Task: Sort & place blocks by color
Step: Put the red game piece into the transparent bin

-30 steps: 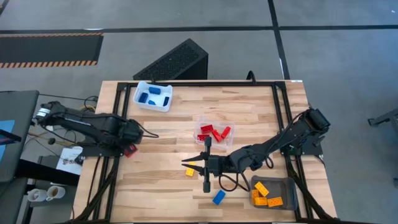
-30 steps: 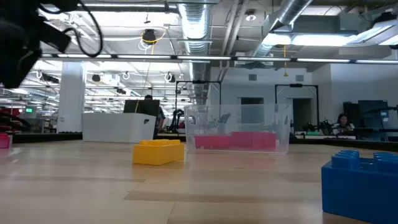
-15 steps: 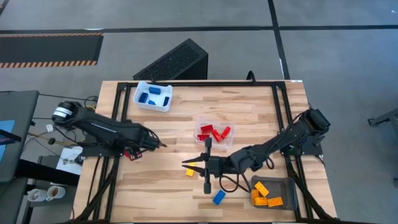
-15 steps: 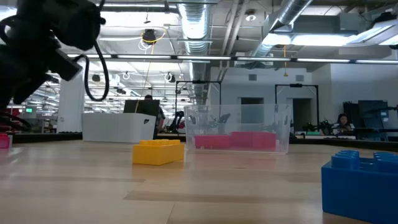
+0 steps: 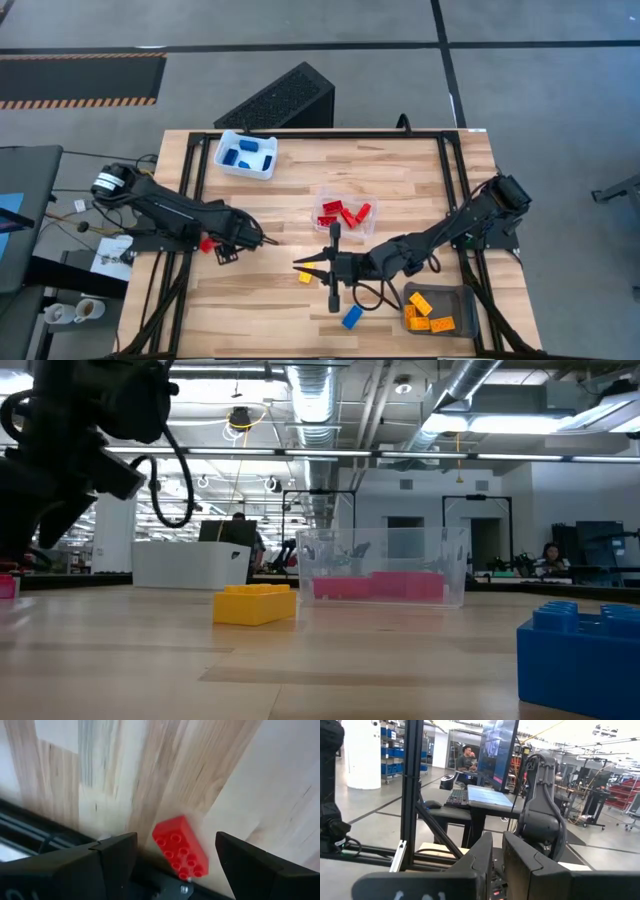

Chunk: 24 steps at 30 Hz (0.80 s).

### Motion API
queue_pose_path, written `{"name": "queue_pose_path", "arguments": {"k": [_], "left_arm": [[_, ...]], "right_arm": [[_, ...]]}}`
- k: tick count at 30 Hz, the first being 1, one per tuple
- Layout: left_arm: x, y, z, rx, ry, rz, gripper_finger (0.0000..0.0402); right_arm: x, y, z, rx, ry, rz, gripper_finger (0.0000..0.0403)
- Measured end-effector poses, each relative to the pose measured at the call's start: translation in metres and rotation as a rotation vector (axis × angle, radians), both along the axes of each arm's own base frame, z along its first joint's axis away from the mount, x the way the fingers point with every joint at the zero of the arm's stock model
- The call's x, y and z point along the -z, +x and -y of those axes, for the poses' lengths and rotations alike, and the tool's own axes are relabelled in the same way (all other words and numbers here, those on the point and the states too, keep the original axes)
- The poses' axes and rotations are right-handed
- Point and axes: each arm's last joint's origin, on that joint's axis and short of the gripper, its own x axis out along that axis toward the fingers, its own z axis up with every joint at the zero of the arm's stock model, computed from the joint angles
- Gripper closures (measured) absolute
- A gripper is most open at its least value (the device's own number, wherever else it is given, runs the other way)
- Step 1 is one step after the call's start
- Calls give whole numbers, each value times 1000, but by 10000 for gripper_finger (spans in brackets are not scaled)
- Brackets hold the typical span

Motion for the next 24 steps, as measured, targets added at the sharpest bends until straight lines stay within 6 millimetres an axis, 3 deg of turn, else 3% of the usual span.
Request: {"name": "queue_pose_path", "arguments": {"k": [5, 12, 24], "left_arm": [[10, 4, 0, 12, -24, 44, 145], [26, -19, -6, -18, 11, -26, 140], [31, -38, -9, -191, -95, 97, 136]], "right_arm": [[0, -1, -2, -5, 10, 4, 336], [0, -4, -8, -24, 7, 1, 336], [1, -4, -8, -22, -5, -5, 336]]}}
